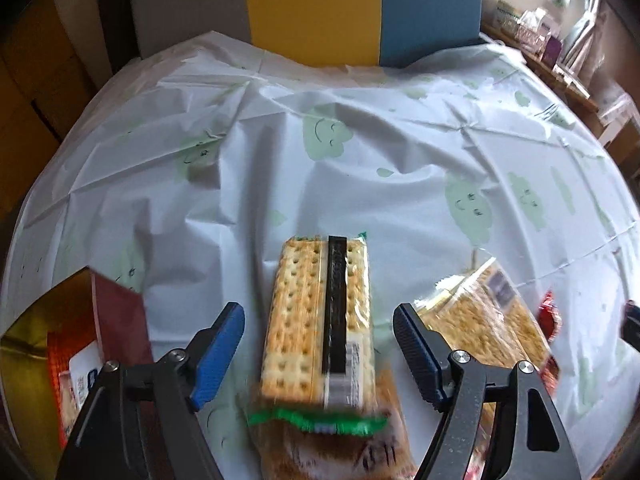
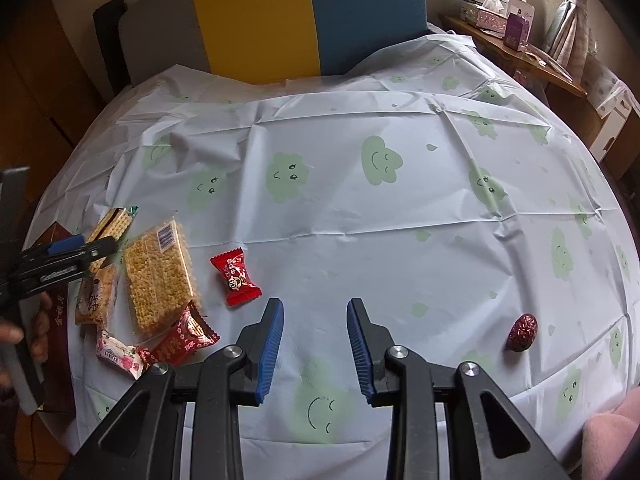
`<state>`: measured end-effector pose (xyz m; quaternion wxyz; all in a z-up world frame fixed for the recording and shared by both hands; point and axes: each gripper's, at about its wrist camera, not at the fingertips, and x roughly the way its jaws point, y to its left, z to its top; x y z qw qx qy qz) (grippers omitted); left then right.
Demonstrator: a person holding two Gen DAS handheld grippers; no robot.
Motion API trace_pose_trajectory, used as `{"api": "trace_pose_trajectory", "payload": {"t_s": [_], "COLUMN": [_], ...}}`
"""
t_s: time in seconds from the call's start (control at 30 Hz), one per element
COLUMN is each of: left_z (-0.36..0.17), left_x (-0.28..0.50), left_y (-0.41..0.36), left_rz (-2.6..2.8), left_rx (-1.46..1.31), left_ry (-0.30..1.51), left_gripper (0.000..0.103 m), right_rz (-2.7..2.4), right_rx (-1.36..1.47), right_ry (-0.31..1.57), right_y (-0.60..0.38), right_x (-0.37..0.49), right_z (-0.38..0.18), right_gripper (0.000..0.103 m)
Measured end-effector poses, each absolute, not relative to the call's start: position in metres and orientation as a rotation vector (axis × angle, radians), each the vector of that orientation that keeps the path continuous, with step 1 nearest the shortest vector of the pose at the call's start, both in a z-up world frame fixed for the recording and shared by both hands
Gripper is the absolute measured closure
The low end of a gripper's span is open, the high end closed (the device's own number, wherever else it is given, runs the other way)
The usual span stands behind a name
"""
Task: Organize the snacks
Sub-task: 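Move the left tool to the green-edged cracker packet and grasp it, then grasp the red wrapped candy with the right tool while the left tool holds the cracker packet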
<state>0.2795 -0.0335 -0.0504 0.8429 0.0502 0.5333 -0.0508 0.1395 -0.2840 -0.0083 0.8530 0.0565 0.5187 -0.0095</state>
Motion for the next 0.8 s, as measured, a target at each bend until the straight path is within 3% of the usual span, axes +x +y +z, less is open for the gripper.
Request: {"api": "trace_pose_trajectory", "payload": {"t_s": [0.03,0.07,0.4,0.8], "left_z": [-0.051,-0.052,-0.022,-0.017], "left_x": [0.282,0.284,0.239,0.097], "left_y": [-0.034,-0.033,-0.033,-0.048], "left_rz": [-0.115,-0.113,-0.119,-0.194], "left_rx": [0.099,0.097,0.101,0.147], "left_ry": [1.123,1.13,0.987,0.864], "left_gripper": [0.053,0.055,0.055,0.055], "right_rz": [-0.019,-0.019,-0.034,-0.065], "right_rx": [0.119,0.118,0.079,0.059], "right_ry": [1.09,1.088,1.089,1.131], "right_y": [-0.284,-0.284,-0.281,-0.282], "right_x": [0.14,0.14,0.142,0.141], "right_z": [-0.008,-0.008,-0.012,-0.022], "right_gripper": [0.07,0.07,0.07,0.07]}}
